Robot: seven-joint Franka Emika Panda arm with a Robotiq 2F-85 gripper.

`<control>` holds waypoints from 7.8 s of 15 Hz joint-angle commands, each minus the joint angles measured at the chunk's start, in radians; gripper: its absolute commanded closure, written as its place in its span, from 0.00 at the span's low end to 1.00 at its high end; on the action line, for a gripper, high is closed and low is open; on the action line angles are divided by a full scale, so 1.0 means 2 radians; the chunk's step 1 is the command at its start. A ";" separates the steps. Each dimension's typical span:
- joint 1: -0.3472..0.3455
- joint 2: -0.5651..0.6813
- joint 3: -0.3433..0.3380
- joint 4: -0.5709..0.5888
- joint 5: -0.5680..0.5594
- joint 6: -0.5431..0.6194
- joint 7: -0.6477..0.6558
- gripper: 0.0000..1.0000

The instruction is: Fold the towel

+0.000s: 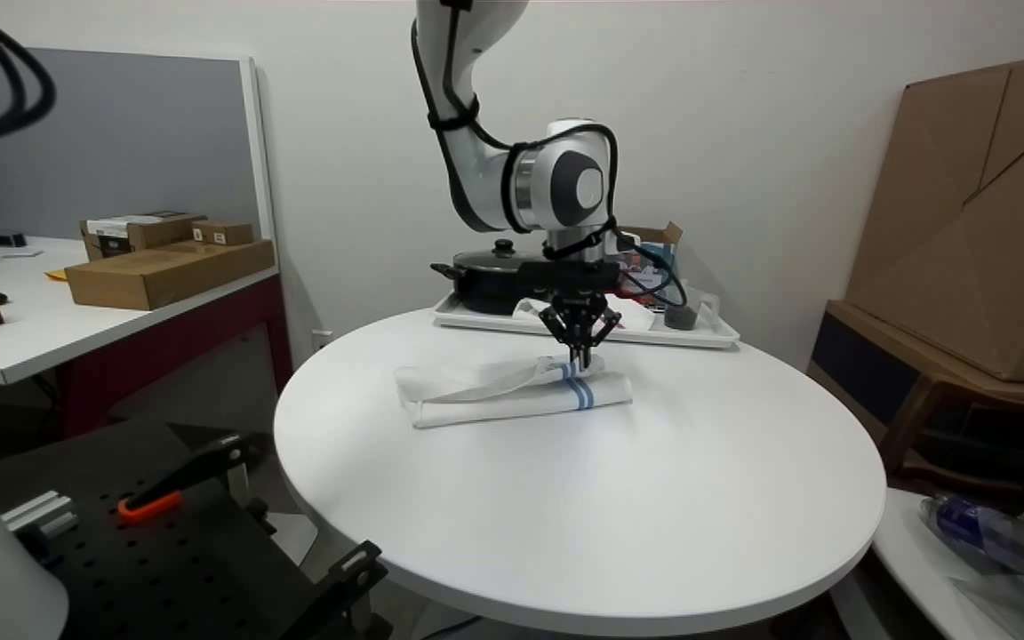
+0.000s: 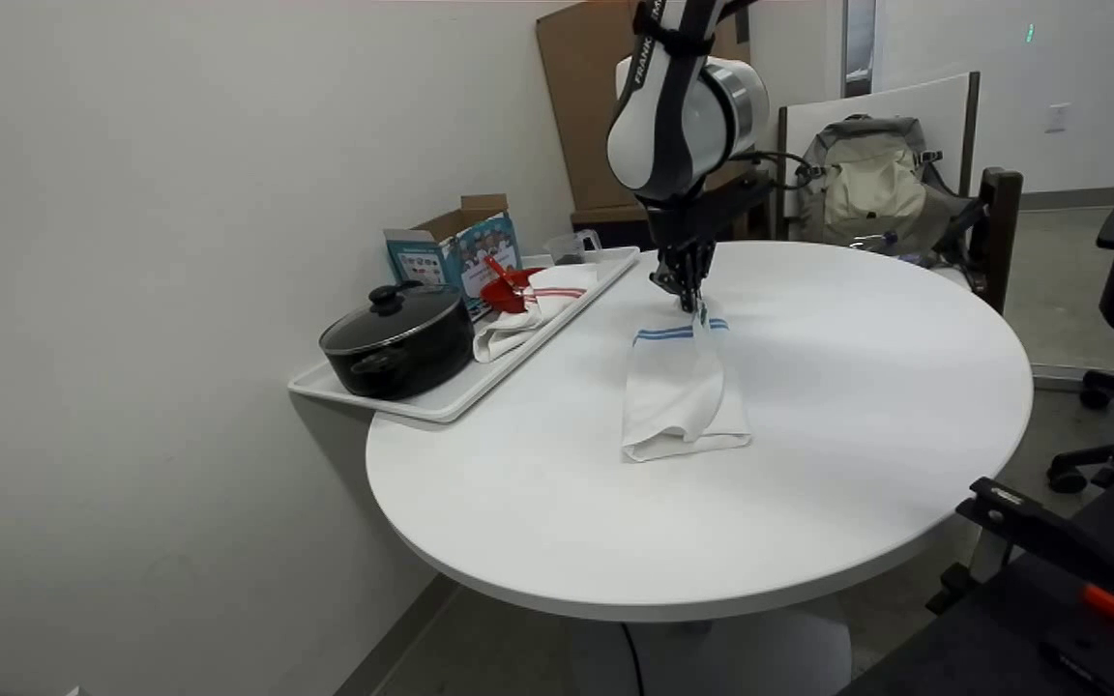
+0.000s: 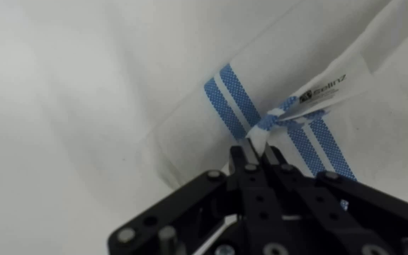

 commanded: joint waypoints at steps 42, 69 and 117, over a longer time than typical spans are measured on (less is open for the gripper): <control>0.164 -0.170 -0.004 -0.312 -0.226 0.123 0.081 0.00; 0.306 -0.060 -0.136 -0.250 -0.370 0.163 0.262 0.81; 0.025 0.012 0.050 0.056 -0.029 -0.128 -0.008 0.99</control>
